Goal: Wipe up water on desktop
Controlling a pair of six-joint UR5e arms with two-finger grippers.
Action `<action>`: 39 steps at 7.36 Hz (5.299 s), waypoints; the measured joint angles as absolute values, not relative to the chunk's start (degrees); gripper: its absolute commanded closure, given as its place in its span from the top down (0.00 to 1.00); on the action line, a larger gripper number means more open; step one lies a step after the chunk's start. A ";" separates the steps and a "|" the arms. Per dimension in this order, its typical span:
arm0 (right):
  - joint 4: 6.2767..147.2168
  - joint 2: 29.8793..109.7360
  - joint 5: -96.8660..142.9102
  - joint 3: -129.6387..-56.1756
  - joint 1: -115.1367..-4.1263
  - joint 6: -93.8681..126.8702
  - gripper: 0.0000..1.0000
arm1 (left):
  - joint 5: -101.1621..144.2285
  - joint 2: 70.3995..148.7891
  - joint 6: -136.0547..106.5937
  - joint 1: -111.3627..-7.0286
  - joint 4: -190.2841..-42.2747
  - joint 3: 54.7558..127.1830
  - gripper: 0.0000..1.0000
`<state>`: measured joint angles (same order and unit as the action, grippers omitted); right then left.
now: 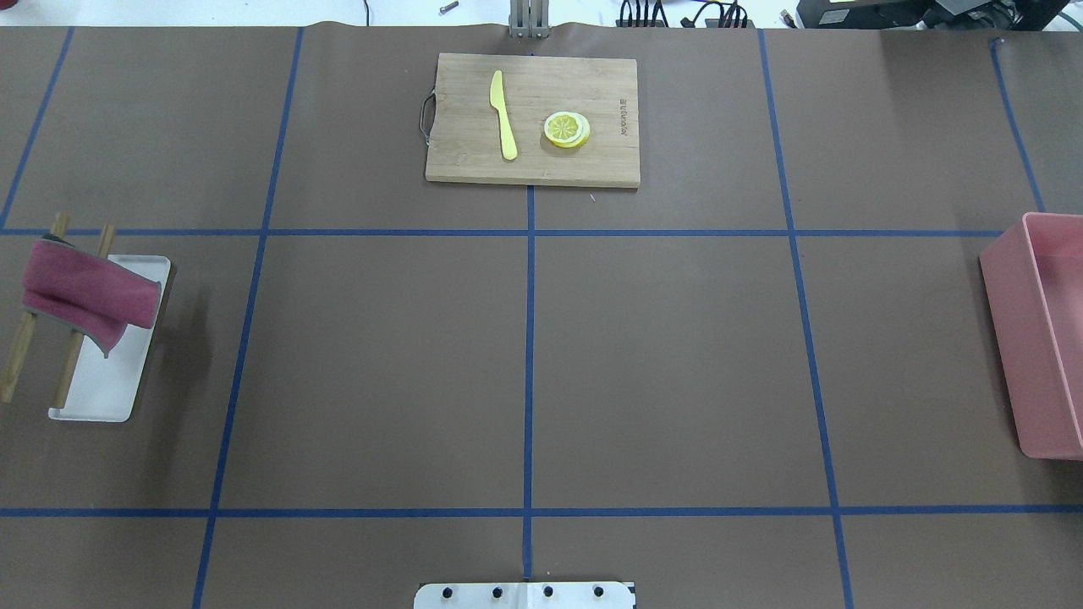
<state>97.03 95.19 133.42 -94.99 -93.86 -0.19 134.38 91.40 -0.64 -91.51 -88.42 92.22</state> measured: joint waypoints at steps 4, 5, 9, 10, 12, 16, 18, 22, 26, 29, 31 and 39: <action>97.01 94.64 133.36 -95.01 -93.82 -0.25 1.00 | 134.39 91.41 -0.54 -91.50 -88.50 92.14 0.98; 96.97 94.55 133.34 -95.01 -93.82 -0.26 1.00 | 134.38 91.41 -0.51 -91.49 -88.50 92.01 0.98; 96.94 94.40 133.41 -95.01 -93.78 -0.26 1.00 | 134.38 91.46 -0.44 -91.49 -88.51 91.60 0.98; 96.94 94.40 133.42 -95.01 -93.78 -0.26 1.00 | 134.38 91.44 -0.46 -91.49 -88.51 91.59 0.98; 96.94 94.22 133.40 -95.35 -93.78 -0.26 1.00 | 134.40 91.59 -0.58 -91.49 -88.49 91.62 0.98; 97.03 94.24 136.71 -98.62 -93.78 -0.26 1.00 | 134.75 95.32 -0.90 -91.36 -88.55 94.55 0.98; 97.01 94.19 136.82 -99.07 -93.78 -0.59 1.00 | 135.81 95.87 -1.78 -91.08 -88.57 95.91 0.98; 96.94 94.37 136.20 -98.93 -93.78 -0.43 1.00 | 140.26 95.94 -27.10 -80.45 -98.57 97.06 0.98; 96.94 94.17 136.35 -98.74 -93.78 -0.20 1.00 | 140.03 93.66 -40.51 -71.90 -112.09 95.51 0.92; 97.11 94.08 136.68 -98.62 -93.71 -0.10 1.00 | 140.01 93.63 -42.18 -70.26 -113.30 94.71 0.84; 97.47 93.99 137.37 -98.66 -93.69 -0.07 1.00 | 140.01 93.73 -42.12 -69.77 -113.30 94.04 0.60; 97.49 93.77 137.79 -98.70 -93.69 -0.09 1.00 | 140.46 93.29 -41.83 -70.24 -114.74 93.97 0.00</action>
